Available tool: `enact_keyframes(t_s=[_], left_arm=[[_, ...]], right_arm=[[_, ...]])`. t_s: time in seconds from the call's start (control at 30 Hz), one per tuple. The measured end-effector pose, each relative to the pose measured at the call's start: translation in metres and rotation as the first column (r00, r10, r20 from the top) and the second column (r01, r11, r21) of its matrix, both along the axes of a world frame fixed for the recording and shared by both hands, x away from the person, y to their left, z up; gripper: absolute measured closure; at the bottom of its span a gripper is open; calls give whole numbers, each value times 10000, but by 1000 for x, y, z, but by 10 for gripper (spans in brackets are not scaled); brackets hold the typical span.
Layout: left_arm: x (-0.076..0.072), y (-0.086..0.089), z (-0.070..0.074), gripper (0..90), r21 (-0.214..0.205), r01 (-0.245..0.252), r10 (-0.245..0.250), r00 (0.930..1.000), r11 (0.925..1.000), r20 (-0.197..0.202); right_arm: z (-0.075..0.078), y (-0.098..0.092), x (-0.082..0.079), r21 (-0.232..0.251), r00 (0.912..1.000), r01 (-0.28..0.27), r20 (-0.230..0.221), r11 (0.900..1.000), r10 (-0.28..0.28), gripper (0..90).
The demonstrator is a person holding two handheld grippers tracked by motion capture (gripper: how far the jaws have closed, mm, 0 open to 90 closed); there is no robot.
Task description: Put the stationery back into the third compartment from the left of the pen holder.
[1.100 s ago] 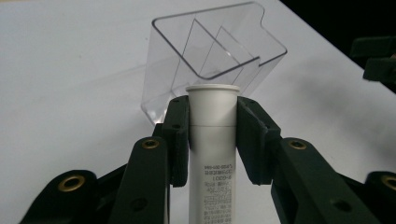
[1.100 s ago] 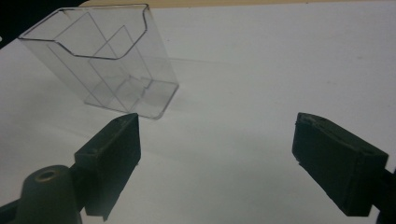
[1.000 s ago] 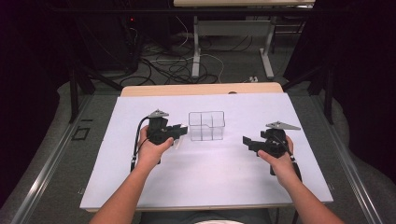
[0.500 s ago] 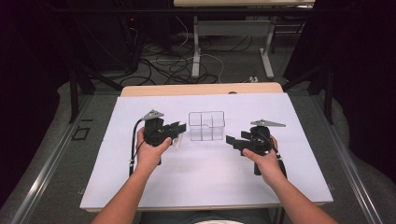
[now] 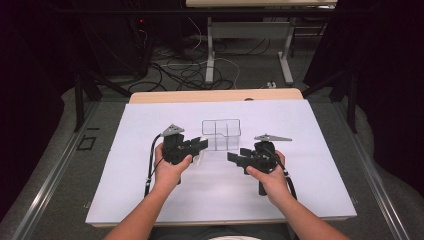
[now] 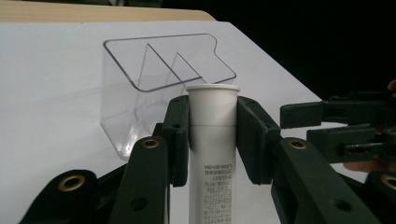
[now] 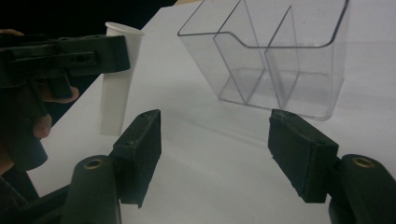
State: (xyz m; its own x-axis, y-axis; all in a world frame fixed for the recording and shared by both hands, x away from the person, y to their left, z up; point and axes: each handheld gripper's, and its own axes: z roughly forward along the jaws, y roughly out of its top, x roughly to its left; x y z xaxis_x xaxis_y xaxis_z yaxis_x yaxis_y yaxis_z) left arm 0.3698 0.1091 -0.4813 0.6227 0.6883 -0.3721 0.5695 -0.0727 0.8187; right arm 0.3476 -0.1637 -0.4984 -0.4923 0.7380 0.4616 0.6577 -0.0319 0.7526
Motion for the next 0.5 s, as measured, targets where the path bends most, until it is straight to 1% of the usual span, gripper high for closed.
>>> enact_keyframes(t_s=[0.03,0.07,0.1,0.17,0.2,0.23,0.27,0.3,0.33,0.37,0.4,0.43,0.47,0.5], left_arm=[[-1,-2,-1,670,20,5,-4,10000,10000,-66],[-2,-4,-2,670,11,47,-47,10000,10000,-81],[-3,-6,-3,670,-3,72,-72,9999,10000,-95],[-5,-10,-6,670,-54,134,-135,9998,9999,-168],[-6,-12,-7,670,-48,170,-171,9997,9998,-202],[-7,-15,-8,670,-86,260,-262,9995,9996,-168],[-7,-15,-8,670,-86,260,-262,9995,9996,-168],[-8,-17,-9,670,-84,290,-292,9993,9995,-239],[-9,-19,-9,670,-65,364,-366,9991,9993,-228],[-10,-20,-10,670,-94,401,-403,9989,9992,-219],[-10,-22,-11,670,-91,425,-427,9989,9991,-208],[-11,-24,-12,670,-125,438,-441,9987,9990,-254],[-12,-25,-12,670,-189,427,-433,9986,9989,-293],[-12,-27,-13,670,-198,461,-466,9985,9987,-295]], right_arm=[[-2,1,-1,98,10000,-92,-29,9999,92,385],[-3,3,-4,316,9993,-326,-184,9990,332,403],[-3,3,-4,316,9993,-326,-184,9990,332,403],[-5,4,-5,411,9991,-381,-180,9984,389,443],[-5,5,-7,484,9988,-389,-283,9981,403,445],[-6,6,-8,655,9984,-415,-350,9970,439,450],[-6,6,-8,655,9984,-415,-350,9970,439,450],[-8,8,-10,928,9973,-441,-536,9947,492,461],[-8,8,-10,928,9973,-441,-536,9947,492,461],[-9,9,-12,1153,9965,-408,-681,9925,489,473],[-9,9,-12,1153,9965,-408,-681,9925,489,473],[-10,10,-13,1217,9950,-371,-876,9919,479,479],[-12,12,-14,1381,9941,-329,-980,9899,467,489],[-12,12,-14,1381,9941,-329,-980,9899,467,489]])
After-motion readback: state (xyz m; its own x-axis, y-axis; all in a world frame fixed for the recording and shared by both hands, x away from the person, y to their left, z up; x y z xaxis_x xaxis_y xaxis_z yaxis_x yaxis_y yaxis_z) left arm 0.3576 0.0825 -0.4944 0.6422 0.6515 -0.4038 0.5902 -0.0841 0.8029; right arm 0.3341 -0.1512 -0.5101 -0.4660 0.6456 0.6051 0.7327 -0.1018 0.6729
